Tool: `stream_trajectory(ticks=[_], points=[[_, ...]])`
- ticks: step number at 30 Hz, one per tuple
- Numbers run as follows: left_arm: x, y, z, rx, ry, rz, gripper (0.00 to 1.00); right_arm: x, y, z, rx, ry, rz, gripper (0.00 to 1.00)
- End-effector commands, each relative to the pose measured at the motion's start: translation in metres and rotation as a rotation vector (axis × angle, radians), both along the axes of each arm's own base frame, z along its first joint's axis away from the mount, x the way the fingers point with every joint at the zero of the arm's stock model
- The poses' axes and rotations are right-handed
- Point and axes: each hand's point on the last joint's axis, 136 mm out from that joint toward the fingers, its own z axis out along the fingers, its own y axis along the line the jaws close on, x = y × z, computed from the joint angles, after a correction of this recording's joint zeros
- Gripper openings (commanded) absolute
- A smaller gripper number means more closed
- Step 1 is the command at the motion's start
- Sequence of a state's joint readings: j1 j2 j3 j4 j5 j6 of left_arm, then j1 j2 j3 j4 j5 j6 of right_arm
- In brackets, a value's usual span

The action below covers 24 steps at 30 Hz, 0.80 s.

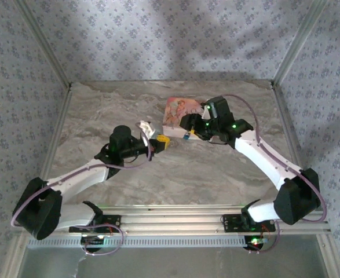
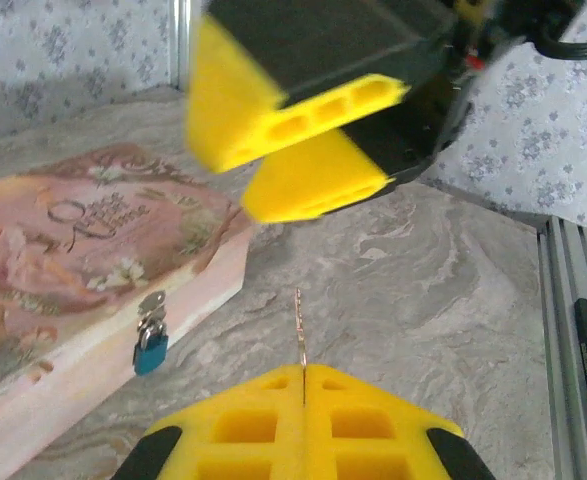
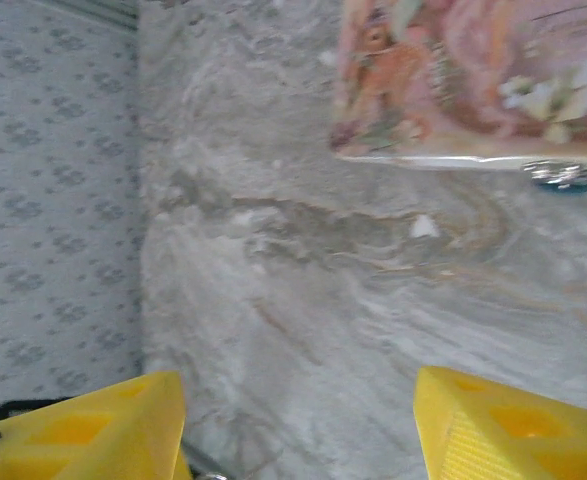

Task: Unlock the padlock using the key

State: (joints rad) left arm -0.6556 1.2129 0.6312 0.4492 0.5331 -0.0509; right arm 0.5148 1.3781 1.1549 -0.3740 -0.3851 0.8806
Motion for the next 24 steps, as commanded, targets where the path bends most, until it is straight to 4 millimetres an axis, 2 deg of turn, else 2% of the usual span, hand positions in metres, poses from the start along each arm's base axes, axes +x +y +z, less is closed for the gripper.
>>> stream_trajectory(ticks=[1, 8, 13, 17, 24], points=[[0.000, 0.003, 0.015, 0.070, -0.133, 0.046, 0.00, -0.012, 0.021, 0.017, 0.096, 0.056, 0.035, 0.61], [0.000, 0.005, 0.025, 0.115, -0.236, 0.121, 0.00, -0.027, 0.039, 0.025, 0.177, 0.095, 0.066, 0.59], [0.000, 0.003, 0.026, 0.147, -0.271, 0.146, 0.00, -0.037, 0.051, 0.026, 0.177, 0.104, 0.091, 0.50], [0.001, 0.000, 0.028, 0.160, -0.298, 0.157, 0.00, -0.039, 0.053, 0.020, 0.164, 0.122, 0.090, 0.47], [0.002, 0.002, 0.031, 0.168, -0.325, 0.180, 0.00, -0.039, 0.047, 0.011, 0.132, 0.144, 0.064, 0.53]])
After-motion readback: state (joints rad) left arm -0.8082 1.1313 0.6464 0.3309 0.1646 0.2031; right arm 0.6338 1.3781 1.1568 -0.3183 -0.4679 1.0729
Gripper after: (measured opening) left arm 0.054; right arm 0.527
